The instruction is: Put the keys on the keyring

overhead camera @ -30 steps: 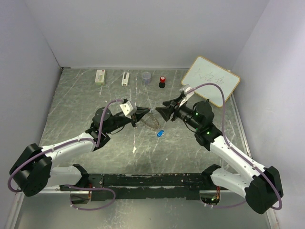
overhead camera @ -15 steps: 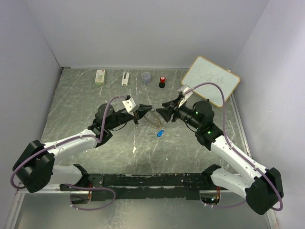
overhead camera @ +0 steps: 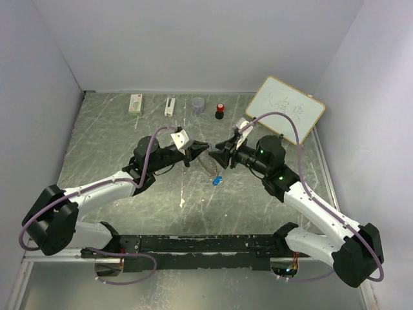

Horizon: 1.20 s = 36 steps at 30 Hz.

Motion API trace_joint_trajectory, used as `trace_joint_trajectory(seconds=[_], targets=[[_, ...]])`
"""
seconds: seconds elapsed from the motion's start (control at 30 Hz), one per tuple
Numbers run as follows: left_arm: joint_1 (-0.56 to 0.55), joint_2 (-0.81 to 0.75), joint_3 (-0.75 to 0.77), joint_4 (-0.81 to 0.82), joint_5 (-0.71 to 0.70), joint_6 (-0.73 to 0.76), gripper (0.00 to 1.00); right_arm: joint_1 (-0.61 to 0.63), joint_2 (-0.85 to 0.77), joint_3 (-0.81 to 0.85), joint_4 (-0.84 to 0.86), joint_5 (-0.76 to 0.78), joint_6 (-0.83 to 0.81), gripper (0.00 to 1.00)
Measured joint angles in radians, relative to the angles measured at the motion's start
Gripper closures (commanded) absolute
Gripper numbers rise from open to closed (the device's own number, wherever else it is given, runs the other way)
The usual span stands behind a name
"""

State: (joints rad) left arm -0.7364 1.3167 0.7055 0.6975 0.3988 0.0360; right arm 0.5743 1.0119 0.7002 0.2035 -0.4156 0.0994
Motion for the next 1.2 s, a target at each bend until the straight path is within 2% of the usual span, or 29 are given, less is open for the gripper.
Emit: trace_joint_trajectory(seconds=[0.23,0.53,1.2], targets=[[0.0,0.005,0.001,-0.006,0.017,-0.003,0.93,0.01,0.037,0.006,0.0,0.003,-0.012,0.63],[0.0,0.005,0.001,-0.013,0.033,-0.008,0.93,0.02,0.054,0.006,0.002,0.056,-0.029,0.75],[0.002,0.005,0.024,-0.048,0.051,-0.015,0.93,0.027,0.035,0.006,0.0,0.133,-0.086,0.78]])
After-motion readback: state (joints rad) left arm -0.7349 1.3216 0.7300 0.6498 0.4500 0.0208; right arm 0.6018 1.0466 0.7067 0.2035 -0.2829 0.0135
